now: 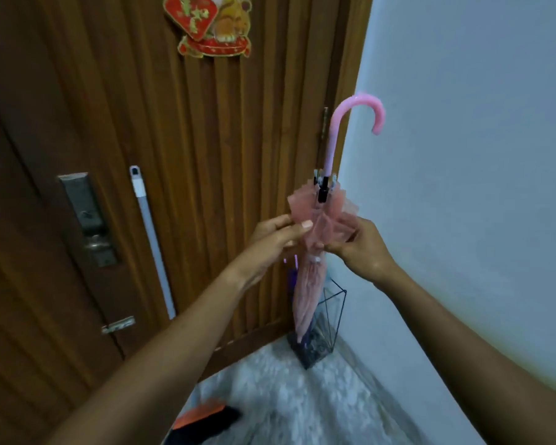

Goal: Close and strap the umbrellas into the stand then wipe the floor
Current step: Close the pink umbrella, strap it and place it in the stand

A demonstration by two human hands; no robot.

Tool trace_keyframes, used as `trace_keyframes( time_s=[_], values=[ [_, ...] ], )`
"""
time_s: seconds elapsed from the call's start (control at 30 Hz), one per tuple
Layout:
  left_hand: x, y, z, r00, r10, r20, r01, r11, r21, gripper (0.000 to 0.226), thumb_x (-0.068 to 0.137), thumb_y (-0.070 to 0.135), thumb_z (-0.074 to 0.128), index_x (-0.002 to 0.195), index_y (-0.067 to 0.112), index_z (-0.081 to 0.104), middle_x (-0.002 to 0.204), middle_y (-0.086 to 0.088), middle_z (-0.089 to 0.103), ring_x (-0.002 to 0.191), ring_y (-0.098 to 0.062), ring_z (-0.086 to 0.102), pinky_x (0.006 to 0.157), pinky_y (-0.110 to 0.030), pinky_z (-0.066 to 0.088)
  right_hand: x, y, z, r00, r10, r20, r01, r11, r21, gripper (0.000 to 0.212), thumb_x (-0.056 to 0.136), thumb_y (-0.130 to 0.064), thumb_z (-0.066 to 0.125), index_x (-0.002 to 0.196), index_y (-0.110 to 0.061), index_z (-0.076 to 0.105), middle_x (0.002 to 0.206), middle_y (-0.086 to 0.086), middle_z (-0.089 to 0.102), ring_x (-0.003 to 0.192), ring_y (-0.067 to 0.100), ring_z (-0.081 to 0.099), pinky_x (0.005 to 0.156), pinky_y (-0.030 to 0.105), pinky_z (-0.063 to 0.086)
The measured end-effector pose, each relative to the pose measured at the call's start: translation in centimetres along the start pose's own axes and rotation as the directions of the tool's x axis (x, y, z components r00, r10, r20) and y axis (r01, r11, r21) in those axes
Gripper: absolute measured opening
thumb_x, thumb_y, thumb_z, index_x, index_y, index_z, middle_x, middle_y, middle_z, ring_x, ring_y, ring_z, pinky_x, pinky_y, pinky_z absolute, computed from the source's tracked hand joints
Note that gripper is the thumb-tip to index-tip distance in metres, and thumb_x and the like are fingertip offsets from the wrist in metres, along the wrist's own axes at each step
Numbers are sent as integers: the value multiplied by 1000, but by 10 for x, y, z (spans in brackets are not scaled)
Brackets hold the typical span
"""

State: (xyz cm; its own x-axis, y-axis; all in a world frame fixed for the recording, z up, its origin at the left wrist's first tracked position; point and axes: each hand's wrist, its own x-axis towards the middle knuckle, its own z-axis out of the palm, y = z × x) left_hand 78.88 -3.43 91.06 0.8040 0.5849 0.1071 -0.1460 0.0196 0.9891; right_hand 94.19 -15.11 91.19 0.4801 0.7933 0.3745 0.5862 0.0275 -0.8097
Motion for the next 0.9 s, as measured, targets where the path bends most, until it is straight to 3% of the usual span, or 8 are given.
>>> trace_keyframes(
  time_s=[0.07,0.2,0.33,0.47,0.53,0.6,0.77,0.9],
  values=[
    [34,-5,10,1000,28,11,-28,998,62,30,93,18,68,119,5,68,106,-9,76,93,-15,73,77,-23,55,16,20,-12,997,24,-75,-25,999,-24,39,71,-19,90,107,-16,76,100,-2,78,89,15,74,83,45,60],
    [106,-28,25,999,18,44,-23,994,105,28,89,12,72,117,11,70,108,-5,76,101,-13,72,80,-19,55,55,73,-28,982,51,-182,-61,997,-48,36,75,-17,85,110,-21,76,100,-6,77,90,10,73,80,44,60],
    [190,-71,30,1000,15,-12,-13,987,162,30,82,18,80,110,20,72,108,-2,76,107,-18,70,96,-34,55,107,146,-32,971,97,-220,-112,992,-52,32,80,-20,81,110,-23,75,98,-7,77,91,13,72,78,38,60],
    [281,-134,31,996,-71,-45,79,972,221,26,85,14,75,111,18,73,107,-5,76,104,-22,71,90,-33,57,166,239,-30,968,202,-149,-212,975,-59,17,83,-18,78,96,-30,74,100,-6,75,90,12,70,76,30,58],
    [317,-169,33,981,-182,-61,192,945,267,26,90,15,72,115,12,71,104,2,76,94,-7,71,75,-18,57,189,295,-23,961,255,-104,-264,960,-95,8,86,-24,75,94,-26,74,102,-1,74,90,17,71,78,38,60],
    [349,-208,33,966,-254,-47,257,930,263,29,89,9,71,118,7,69,106,2,74,87,5,69,72,-10,52,205,348,-14,922,383,-52,-387,910,-151,25,83,-38,73,99,-18,75,99,1,76,87,17,72,80,42,59],
    [402,-333,22,932,-345,-110,362,876,319,30,85,-12,68,114,-9,67,110,-15,68,78,11,66,82,-14,53,224,465,27,807,585,83,-565,805,-182,20,81,-21,79,99,-12,76,91,7,78,83,24,73,79,41,59],
    [418,-418,13,874,-459,-159,485,810,329,26,83,-6,72,109,-2,71,111,-17,70,93,-8,68,91,-31,55,217,539,62,759,629,167,-585,772,-250,11,81,-24,76,88,-16,77,86,7,77,83,25,72,69,35,51]
  ],
)
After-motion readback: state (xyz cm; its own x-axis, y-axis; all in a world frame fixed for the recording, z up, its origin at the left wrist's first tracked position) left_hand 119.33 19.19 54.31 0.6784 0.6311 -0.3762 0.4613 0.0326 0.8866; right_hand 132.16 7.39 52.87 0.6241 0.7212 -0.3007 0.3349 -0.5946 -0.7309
